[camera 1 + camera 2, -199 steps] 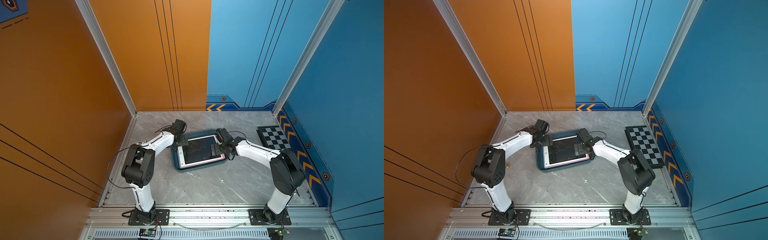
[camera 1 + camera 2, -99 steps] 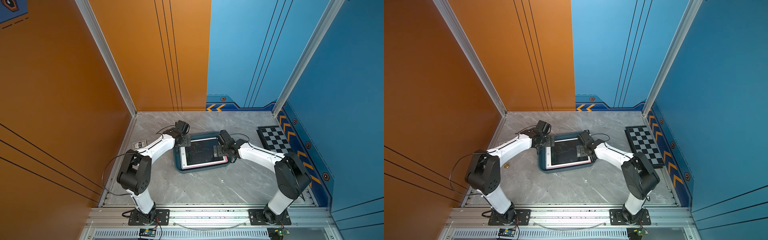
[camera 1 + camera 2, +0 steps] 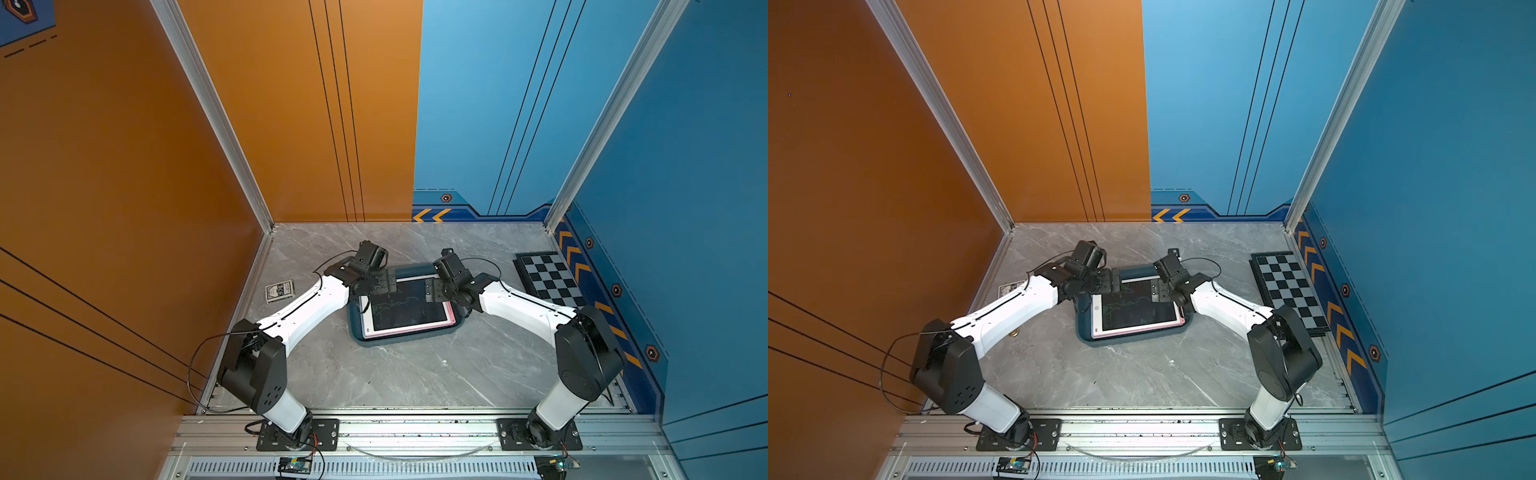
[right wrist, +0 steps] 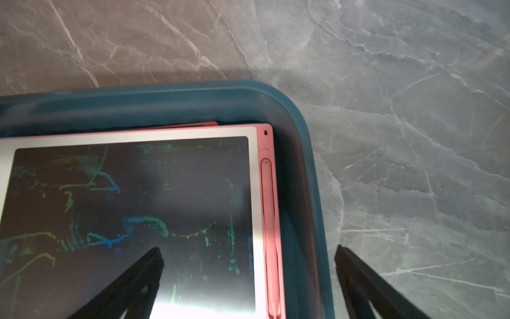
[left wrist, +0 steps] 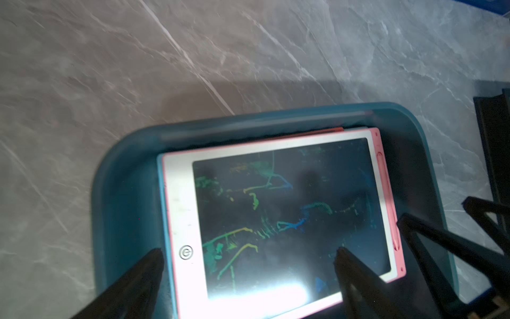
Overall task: Take out the writing tablet from the storage box
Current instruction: Adjust the storage box at the center of the board, then pick up the writing tablet from the storage box.
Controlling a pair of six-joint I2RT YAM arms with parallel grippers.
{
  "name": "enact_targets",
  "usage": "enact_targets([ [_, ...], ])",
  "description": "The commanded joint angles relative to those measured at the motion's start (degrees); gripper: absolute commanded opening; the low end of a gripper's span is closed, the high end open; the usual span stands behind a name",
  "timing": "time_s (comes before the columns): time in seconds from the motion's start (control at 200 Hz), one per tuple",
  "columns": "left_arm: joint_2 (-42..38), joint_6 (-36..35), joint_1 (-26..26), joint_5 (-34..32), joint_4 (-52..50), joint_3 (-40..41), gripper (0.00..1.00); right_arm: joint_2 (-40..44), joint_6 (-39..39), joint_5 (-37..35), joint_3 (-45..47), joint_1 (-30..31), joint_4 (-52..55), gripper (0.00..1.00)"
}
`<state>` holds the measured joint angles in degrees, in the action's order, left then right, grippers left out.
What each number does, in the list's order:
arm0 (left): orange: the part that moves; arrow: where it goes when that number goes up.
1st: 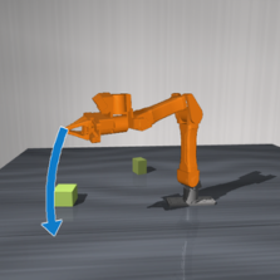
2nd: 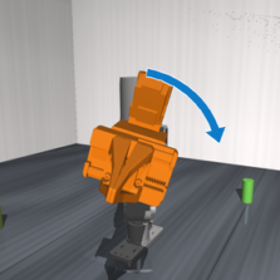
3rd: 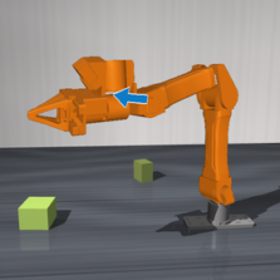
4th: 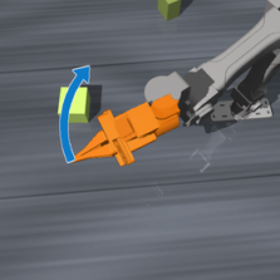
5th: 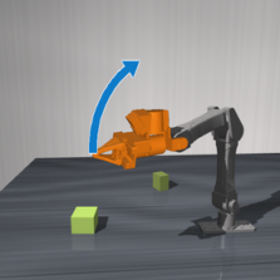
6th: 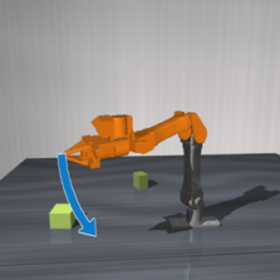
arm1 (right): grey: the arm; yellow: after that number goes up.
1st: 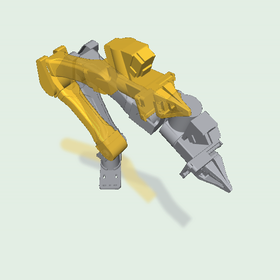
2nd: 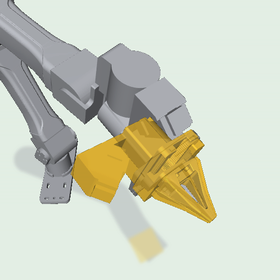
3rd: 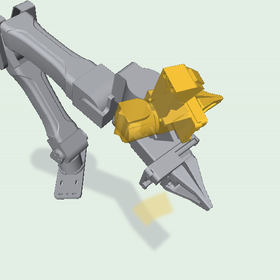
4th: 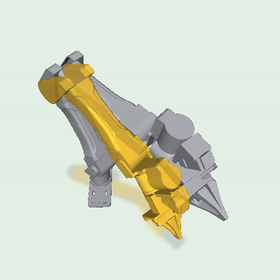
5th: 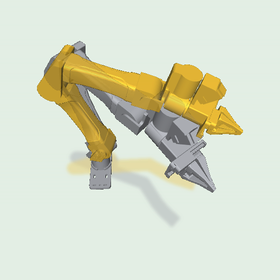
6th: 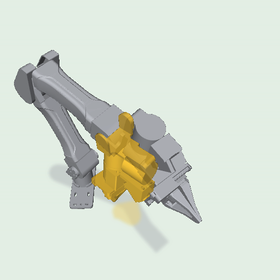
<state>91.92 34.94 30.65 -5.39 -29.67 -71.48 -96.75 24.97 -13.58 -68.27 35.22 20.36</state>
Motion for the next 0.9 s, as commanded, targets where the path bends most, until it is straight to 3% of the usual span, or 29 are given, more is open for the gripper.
enact_targets([
  [0.0,2.8,4.0,0.1,1.6,-2.0,1.5,0.98,-1.6,0.3,0.1,-1.6,-0.4,-0.7,0.99],
  [0.29,6.0,6.0,0.1,-3.1,-5.5,1.3,0.98,-2.8,1.2,0.0,-0.5,-0.1,-0.7,0.99],
  [0.896,9.7,9.7,-0.2,-3.3,-5.5,2.8,0.98,-5.3,2.1,1.7,-1.3,1.2,-0.7,0.99],
])
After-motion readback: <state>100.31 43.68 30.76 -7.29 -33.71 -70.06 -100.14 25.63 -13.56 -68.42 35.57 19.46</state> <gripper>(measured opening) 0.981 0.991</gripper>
